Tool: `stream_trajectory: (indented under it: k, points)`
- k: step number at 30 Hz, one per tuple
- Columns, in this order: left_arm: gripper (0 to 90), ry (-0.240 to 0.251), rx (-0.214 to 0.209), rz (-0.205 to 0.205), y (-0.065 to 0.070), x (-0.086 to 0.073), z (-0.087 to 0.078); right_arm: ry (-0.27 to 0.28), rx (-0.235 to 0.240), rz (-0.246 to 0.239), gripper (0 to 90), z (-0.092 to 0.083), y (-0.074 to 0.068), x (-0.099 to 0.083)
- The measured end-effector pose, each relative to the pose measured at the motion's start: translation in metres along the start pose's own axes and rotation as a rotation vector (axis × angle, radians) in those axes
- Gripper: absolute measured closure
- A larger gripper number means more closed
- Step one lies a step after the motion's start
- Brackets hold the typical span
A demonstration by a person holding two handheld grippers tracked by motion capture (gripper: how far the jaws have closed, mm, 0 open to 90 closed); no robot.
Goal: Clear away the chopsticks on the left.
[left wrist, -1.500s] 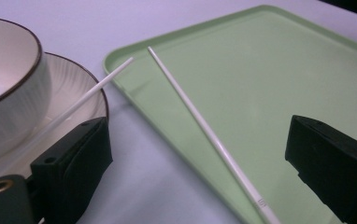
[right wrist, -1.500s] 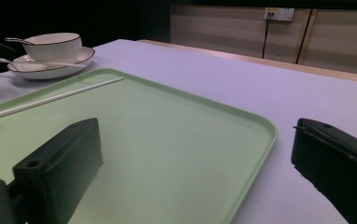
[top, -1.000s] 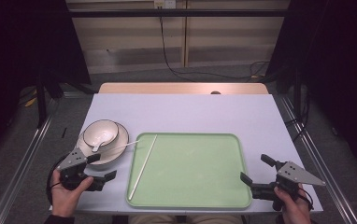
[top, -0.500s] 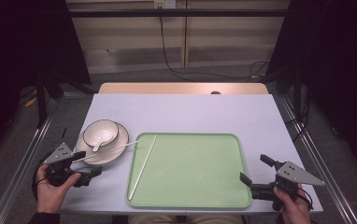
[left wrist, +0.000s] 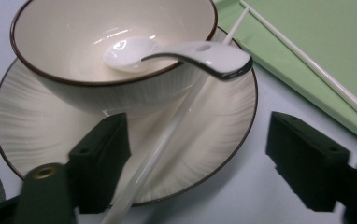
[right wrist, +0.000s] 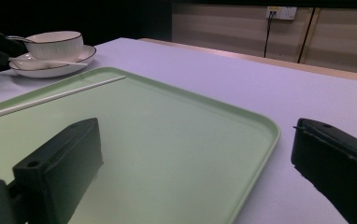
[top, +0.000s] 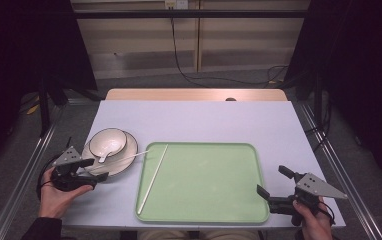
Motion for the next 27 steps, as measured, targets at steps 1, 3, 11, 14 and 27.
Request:
stream_trajectory:
  k: [1,3,11,14,27]
  points:
    - [31.8,0.004,0.001,0.0,-0.001,0.0,0.0,0.0,-0.001,0.0,1.5,0.0,0.0,0.0]
    - [33.9,0.0,0.012,-0.001,-0.003,0.0,0.002,-0.002,-0.001,0.001,1.5,0.0,0.0,0.0]
    - [45.8,0.001,0.027,-0.036,-0.009,0.001,0.006,0.003,-0.007,0.0,1.5,-0.001,0.0,0.0]
    - [54.6,-0.024,0.011,-0.027,-0.008,0.002,0.008,0.002,-0.001,-0.003,1.5,0.0,0.0,0.0]
    - [74.4,-0.1,-0.044,0.014,-0.004,0.013,0.02,-0.004,0.001,-0.003,1.4,0.0,0.0,0.0]
Point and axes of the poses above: each handheld gripper's, and its own axes: z roughly forward along the jaws, x roughly out of its top, y roughly to its right, the point moved 1 cm from there along z, roughly forward along the jaws, and after that the axes turned 15 degrees about -y, right-handed, at the moved point
